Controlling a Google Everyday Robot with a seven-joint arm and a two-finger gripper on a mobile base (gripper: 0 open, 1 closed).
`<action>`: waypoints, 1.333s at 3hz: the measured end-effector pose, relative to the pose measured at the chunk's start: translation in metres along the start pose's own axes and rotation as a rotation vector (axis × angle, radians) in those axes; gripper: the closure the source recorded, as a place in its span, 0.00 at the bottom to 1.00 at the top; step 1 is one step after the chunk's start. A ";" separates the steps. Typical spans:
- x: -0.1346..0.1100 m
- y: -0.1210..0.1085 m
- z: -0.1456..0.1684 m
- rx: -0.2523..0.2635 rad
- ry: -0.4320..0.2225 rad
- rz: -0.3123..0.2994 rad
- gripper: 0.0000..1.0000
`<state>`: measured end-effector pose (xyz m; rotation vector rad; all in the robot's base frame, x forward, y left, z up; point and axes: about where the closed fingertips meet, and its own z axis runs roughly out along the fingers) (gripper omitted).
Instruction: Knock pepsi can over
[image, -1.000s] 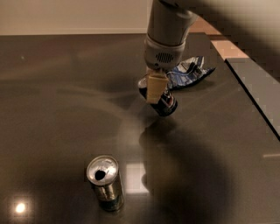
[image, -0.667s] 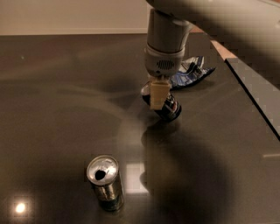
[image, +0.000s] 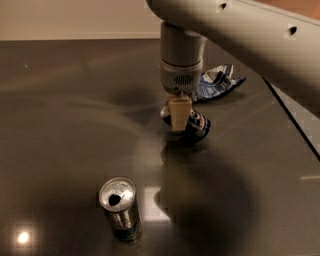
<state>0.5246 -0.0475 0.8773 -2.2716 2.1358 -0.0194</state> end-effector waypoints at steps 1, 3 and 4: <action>-0.003 -0.003 0.004 -0.009 0.007 -0.016 0.36; -0.006 -0.002 0.013 -0.027 -0.046 -0.007 0.00; -0.009 -0.005 0.013 -0.014 -0.051 -0.008 0.00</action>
Offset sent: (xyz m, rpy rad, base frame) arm -0.0052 -0.0011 -0.0120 -0.0324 0.0754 0.0229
